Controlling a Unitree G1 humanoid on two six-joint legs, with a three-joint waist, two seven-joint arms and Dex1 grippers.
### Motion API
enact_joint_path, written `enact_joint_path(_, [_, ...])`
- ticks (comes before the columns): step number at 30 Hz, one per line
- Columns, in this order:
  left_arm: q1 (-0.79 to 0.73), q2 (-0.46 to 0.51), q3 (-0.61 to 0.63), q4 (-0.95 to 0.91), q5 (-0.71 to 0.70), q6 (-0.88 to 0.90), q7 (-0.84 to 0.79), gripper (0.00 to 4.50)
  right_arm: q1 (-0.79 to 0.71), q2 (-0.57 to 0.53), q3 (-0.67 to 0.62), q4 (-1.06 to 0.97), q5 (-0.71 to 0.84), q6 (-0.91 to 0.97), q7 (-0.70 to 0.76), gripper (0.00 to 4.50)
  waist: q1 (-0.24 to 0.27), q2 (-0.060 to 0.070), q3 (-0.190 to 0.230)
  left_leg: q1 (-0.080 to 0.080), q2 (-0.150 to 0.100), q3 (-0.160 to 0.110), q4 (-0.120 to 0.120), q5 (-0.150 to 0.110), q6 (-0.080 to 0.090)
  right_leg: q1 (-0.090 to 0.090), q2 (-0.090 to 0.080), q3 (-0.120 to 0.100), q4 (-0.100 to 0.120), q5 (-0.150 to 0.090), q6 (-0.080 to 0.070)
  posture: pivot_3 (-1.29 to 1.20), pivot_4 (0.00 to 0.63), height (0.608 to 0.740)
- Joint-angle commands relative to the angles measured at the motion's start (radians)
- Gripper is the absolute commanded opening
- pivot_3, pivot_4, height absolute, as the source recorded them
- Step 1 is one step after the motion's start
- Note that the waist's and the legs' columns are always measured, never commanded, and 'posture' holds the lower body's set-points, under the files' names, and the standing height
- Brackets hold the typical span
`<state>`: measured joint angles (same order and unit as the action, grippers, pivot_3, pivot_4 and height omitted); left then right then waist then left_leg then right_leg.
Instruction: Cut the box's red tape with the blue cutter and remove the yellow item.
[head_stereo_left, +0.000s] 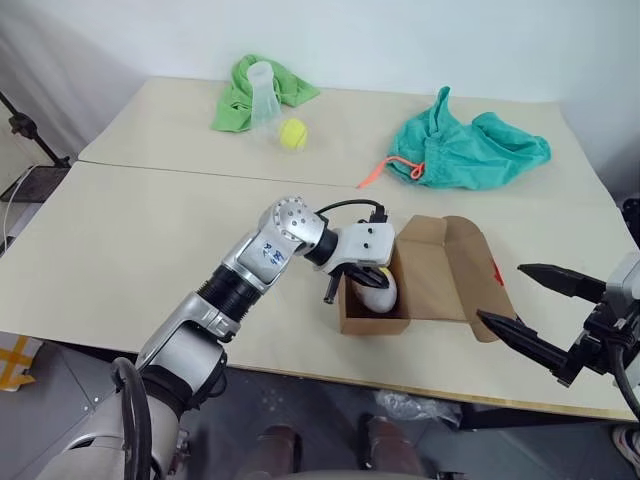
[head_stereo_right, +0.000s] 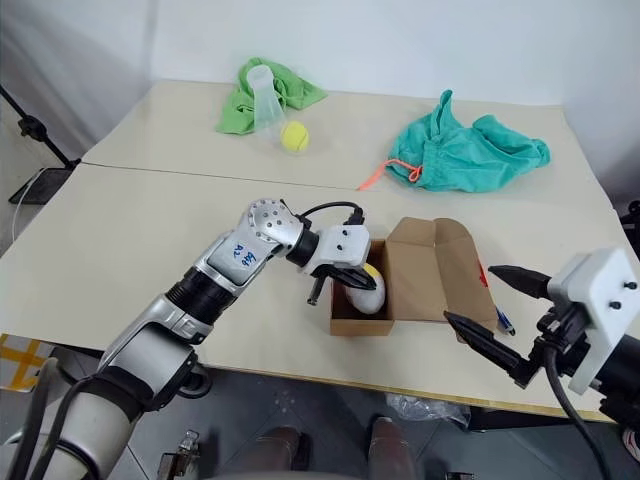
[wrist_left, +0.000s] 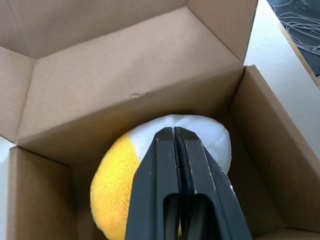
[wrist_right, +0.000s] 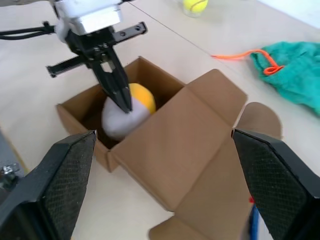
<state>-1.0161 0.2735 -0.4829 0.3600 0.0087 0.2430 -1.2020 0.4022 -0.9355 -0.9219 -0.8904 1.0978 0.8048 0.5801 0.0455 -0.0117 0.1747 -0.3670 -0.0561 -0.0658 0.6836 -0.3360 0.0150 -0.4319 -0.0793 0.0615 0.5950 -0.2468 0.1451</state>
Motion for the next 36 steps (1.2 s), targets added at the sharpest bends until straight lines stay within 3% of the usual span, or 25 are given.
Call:
enact_joint_path(1, [-0.044,-0.014,0.065,-0.053,-0.046,0.033,0.000,0.02,-0.010,-0.013,-0.019,0.005,-0.008,-0.020,0.012,4.50,0.000,0.000,0.000,0.000,0.000,0.000,0.000,0.000,0.000,0.000,0.000,0.000,0.000,0.000,0.000,0.00,0.150,0.740])
enact_joint_path(12, [-0.107,0.026,0.314,-0.139,-0.238,0.253,0.048,0.02,-0.041,-0.014,0.008,0.041,-0.026,-0.031,0.039,4.50,-0.001,0.000,0.000,0.000,0.000,0.000,0.000,0.000,0.000,0.000,0.000,0.000,-0.001,0.000,0.000,0.00,0.150,0.740])
enact_joint_path(16, [-0.040,0.075,0.170,-0.163,-0.127,0.201,0.029,0.02,-0.081,-0.032,0.061,0.072,-0.046,-0.033,0.054,4.50,-0.008,0.000,0.000,0.001,0.000,0.000,0.000,0.000,0.000,0.001,0.000,0.000,-0.001,0.000,0.000,0.00,0.150,0.740])
enact_joint_path(20, [-0.054,0.026,0.089,-0.115,-0.054,0.195,0.086,0.02,-0.109,-0.038,0.106,0.087,-0.075,-0.038,0.058,4.50,0.005,-0.001,0.000,0.000,-0.001,-0.002,0.000,0.000,0.000,0.001,-0.001,-0.001,-0.002,0.000,0.001,0.00,0.150,0.740])
enact_joint_path(23, [-0.077,-0.014,0.102,-0.104,-0.064,0.229,0.111,0.59,-0.110,-0.027,0.108,0.072,-0.074,-0.032,0.051,4.50,0.007,-0.001,0.000,-0.002,-0.001,-0.002,0.000,0.000,0.000,0.001,0.000,-0.001,-0.002,0.001,0.001,0.00,0.150,0.740])
enact_joint_path(35, [-0.106,0.041,-0.081,-0.209,0.007,0.347,-0.036,4.34,-0.042,0.047,0.094,0.006,-0.076,-0.043,0.006,4.50,0.004,-0.001,0.000,-0.003,0.000,-0.002,-0.001,-0.001,0.000,0.000,0.000,-0.001,-0.003,0.001,0.001,0.00,0.150,0.740])
enact_joint_path(36, [-0.107,0.040,-0.086,-0.212,0.007,0.360,-0.040,4.46,-0.037,0.051,0.093,0.000,-0.075,-0.043,0.002,4.50,0.003,0.000,0.000,-0.002,0.000,-0.002,-0.001,-0.001,0.000,0.000,0.000,-0.001,-0.003,0.001,0.001,0.00,0.150,0.740])
